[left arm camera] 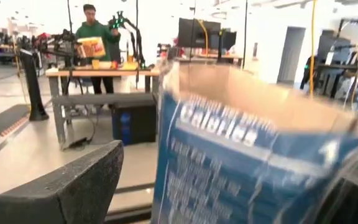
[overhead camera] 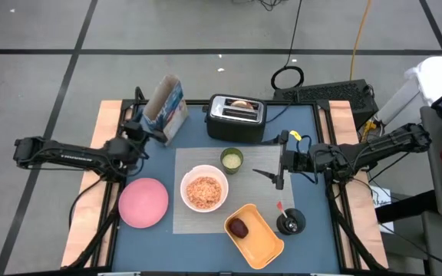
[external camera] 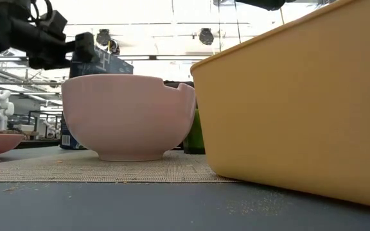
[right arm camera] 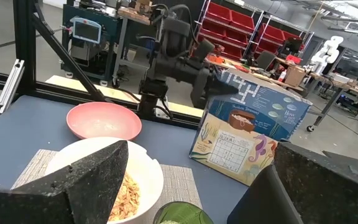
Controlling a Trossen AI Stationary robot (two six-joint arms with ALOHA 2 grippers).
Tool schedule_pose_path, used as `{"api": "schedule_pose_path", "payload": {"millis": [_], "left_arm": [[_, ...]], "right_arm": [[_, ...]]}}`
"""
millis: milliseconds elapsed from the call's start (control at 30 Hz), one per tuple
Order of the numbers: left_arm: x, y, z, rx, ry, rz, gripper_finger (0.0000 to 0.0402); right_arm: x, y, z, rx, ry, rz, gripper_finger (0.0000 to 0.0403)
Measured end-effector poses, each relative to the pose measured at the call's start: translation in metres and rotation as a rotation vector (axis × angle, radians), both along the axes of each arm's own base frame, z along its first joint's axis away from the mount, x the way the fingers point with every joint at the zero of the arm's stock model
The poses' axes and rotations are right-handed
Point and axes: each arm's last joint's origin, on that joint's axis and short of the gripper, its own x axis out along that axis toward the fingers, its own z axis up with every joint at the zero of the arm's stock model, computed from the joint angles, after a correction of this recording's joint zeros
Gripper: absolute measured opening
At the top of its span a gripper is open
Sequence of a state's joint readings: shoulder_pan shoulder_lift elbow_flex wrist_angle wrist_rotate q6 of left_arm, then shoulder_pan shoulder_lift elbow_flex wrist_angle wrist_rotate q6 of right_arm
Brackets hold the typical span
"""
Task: Arrange a breakfast setting
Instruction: Pour the cereal into the white bowl
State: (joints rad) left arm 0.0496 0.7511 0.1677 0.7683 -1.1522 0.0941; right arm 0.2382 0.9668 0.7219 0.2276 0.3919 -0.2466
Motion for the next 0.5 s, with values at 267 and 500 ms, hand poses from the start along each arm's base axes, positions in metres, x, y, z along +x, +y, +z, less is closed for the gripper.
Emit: {"api": "schedule_pose_path", "payload": {"millis": [267,500], "left_arm": [[-0.003,-0.001,0.013,0.057,-0.042,0.007,0.0399],[-0.008,-0.001,0.023,0.096,-0.078,0.024,0.0399]], "right_arm": [[0.0,0.0,0.0,0.0,0.0,0.0,0.0389],[0.0,0.0,0.0,0.0,0.0,0.0,0.0389]]}}
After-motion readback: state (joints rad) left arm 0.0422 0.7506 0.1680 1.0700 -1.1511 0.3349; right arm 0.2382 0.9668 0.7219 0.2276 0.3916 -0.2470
